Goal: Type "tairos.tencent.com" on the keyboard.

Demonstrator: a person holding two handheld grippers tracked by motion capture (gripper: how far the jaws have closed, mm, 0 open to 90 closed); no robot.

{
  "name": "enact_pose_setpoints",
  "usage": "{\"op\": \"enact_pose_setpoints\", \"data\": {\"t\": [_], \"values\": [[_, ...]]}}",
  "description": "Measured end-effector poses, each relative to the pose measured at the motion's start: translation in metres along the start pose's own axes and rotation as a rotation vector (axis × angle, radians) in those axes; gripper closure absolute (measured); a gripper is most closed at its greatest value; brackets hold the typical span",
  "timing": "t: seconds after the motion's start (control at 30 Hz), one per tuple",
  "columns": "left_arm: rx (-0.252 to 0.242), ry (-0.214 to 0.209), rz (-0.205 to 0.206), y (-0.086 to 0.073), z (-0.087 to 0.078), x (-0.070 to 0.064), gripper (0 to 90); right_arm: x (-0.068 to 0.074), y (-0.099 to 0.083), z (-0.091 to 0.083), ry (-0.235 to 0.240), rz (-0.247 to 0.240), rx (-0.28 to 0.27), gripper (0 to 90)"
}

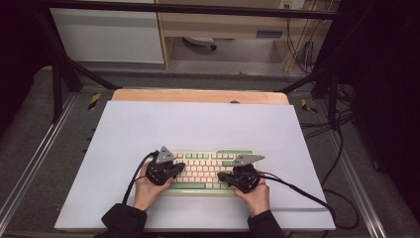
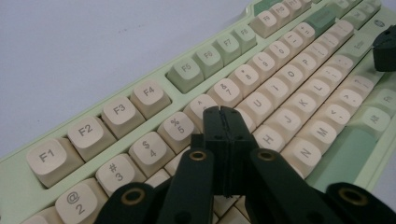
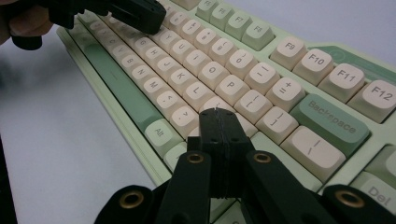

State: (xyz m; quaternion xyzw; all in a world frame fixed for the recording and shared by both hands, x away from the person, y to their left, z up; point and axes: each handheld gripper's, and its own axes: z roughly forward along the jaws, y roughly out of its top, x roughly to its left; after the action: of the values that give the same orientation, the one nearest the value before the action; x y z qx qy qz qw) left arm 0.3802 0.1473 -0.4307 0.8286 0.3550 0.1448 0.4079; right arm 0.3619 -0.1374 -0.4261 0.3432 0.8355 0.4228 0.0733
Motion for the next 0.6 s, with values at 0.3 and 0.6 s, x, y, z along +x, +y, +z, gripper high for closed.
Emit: {"op": "enact_pose_setpoints", "data": {"t": [0.3,0.6], "values": [[-0.024,-0.011,0.010,0.000,-0.016,-0.001,89.7,0.000,0.001,-0.004,-0.010,-0.003,-0.014,90.0],[-0.021,-0.011,0.003,-0.009,-0.030,0.004,89.5,0.001,0.002,-0.006,-0.017,0.003,-0.017,90.0]]}}
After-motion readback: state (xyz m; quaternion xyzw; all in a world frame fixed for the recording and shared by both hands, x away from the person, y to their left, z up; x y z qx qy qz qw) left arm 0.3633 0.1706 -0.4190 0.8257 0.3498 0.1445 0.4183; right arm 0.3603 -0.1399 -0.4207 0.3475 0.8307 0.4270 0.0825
